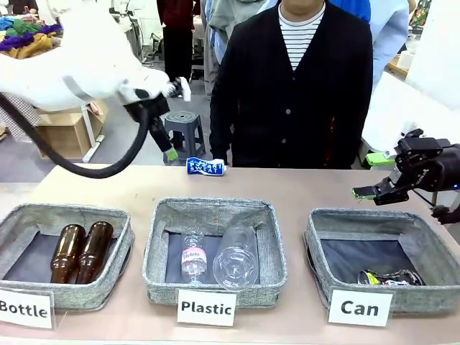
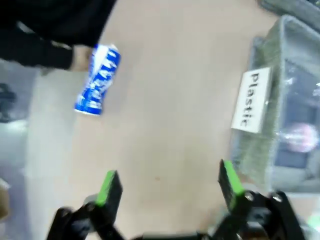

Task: Sort the can waste into the basket.
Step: Pick up the can waste from the table and place it in the right Fabric basket.

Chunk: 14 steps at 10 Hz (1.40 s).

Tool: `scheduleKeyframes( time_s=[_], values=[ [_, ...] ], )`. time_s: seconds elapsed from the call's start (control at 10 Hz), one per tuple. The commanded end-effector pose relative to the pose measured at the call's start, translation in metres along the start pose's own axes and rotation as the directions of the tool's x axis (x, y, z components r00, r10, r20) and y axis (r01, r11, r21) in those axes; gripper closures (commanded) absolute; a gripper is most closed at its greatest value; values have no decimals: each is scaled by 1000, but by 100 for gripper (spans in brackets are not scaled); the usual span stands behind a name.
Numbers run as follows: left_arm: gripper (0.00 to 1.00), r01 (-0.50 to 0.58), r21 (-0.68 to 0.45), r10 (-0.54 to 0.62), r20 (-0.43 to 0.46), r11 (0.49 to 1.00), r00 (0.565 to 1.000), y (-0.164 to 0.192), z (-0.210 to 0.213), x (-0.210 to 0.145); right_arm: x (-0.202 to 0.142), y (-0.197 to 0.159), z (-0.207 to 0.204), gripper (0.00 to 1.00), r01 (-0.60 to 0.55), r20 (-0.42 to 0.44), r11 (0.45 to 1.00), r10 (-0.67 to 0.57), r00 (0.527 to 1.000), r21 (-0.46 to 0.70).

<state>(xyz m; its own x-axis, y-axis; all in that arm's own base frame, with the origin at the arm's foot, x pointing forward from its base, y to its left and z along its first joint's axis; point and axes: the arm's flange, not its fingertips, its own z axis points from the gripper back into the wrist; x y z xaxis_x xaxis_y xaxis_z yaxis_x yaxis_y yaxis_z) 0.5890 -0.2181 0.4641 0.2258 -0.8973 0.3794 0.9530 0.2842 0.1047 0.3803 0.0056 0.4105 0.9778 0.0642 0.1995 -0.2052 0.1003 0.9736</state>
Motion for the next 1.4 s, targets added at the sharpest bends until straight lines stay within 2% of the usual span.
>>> scheduleKeyframes(
  time_s=[0.0,0.1,0.3,0.4,0.6,0.7,1.1,1.3],
  values=[
    [0,112,58,-109,-63,992,992,14,-24,26,-1,1,0,0,-9,-4,1000,9,1000,4],
    [0,143,47,-141,-42,989,989,14,-39,41,-1,1,0,0,-9,-4,1000,9,1000,4],
    [0,220,51,-216,-82,974,973,25,-74,64,-1,1,0,0,-9,-4,1000,9,1000,4],
    [0,219,60,-213,-97,974,972,36,-83,72,-1,1,0,0,-9,-4,1000,9,1000,4],
    [0,207,64,-195,-158,976,968,56,-99,85,-1,1,0,0,-9,-4,1000,9,1000,4],
    [0,196,60,-186,-143,979,972,65,-107,92,-1,1,0,0,-9,-4,1000,9,1000,4],
    [0,82,24,-76,-210,996,975,109,-134,98,-1,1,0,0,-9,-4,1000,9,1000,4],
    [0,82,21,-76,-211,996,974,124,-144,99,-1,1,0,0,-9,-4,1000,9,1000,4]
  ],
)
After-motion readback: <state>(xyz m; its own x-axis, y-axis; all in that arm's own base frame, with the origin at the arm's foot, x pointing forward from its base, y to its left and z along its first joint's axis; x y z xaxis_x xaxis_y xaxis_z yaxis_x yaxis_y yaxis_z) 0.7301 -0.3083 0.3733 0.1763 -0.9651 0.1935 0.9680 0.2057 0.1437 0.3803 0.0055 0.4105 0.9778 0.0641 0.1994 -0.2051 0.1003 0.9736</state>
